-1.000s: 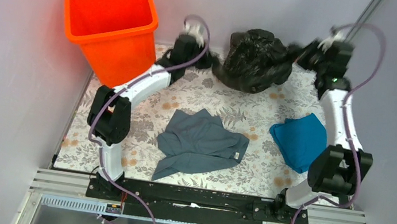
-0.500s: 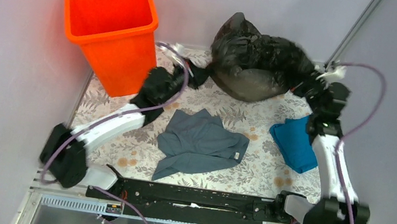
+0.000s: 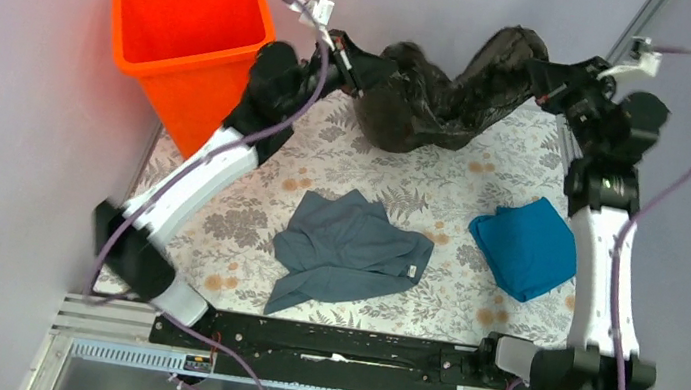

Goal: Put the trash bags into the trash bin

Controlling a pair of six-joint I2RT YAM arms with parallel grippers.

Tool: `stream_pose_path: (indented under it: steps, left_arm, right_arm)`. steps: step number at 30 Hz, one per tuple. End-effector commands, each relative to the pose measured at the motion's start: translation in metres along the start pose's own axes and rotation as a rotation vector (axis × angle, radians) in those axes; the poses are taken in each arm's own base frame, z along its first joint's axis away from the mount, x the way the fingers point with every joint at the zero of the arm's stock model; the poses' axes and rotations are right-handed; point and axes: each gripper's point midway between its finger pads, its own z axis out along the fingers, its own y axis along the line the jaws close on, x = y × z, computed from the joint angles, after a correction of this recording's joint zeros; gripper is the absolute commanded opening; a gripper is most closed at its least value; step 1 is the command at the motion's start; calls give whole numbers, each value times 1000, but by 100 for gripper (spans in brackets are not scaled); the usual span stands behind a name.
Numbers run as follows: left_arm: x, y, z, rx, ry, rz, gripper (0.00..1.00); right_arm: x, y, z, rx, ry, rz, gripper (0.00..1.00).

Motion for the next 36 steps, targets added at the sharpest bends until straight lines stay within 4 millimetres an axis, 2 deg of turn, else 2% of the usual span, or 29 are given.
stream_pose_path:
  steps: [1,3,6,8,9,11,13,15,18,20,22,25,27,30,31,32,34,36]
  left_arm:
    - [-15,-105,-55,172,-137,196,0]
    - [14,-58,-63,18,-133,144,0]
    - [75,29,-74,-275,-12,127,0]
    - [107,66,-83,-386,88,126,0]
    - [115,74,-85,-399,117,113,0]
    - [113,70,-83,-349,137,102,0]
    - [101,55,-80,-293,122,121,0]
    - [97,43,-79,-243,119,133,0]
    - [116,46,-88,-241,180,122,0]
    - [138,57,-100,-264,235,105,2]
    - [156,66,-117,-298,287,92,19]
    - [161,62,-138,-300,328,116,46]
    - [150,50,-147,-289,324,150,63]
    - [112,19,-150,-238,259,218,81]
    - [99,8,-149,-219,230,239,93]
    - [87,-4,-145,-200,199,261,98]
    - [65,-29,-129,-160,152,336,99]
    - [57,-41,-102,-155,161,406,99]
  right_arm:
    - [-21,48,-51,-98,-103,-80,0]
    - [8,24,-60,-50,-102,-62,0]
    - [81,-39,-59,94,23,0,0]
    - [119,-69,-56,164,125,37,0]
    - [130,-76,-55,174,158,48,0]
    - [134,-77,-48,158,181,63,0]
    - [121,-66,-42,117,156,56,0]
    - [105,-55,-40,86,124,35,0]
    - [98,-57,-45,119,108,-12,0]
    - [106,-64,-52,151,118,-21,0]
    - [123,-69,-59,150,145,-5,0]
    - [139,-69,-65,125,173,17,0]
    - [143,-70,-67,124,180,19,0]
    - [144,-68,-68,115,184,18,0]
    - [143,-65,-68,102,185,19,0]
    - [144,-64,-68,97,186,25,0]
    - [143,-60,-68,80,185,33,0]
    - [141,-57,-67,69,179,39,0]
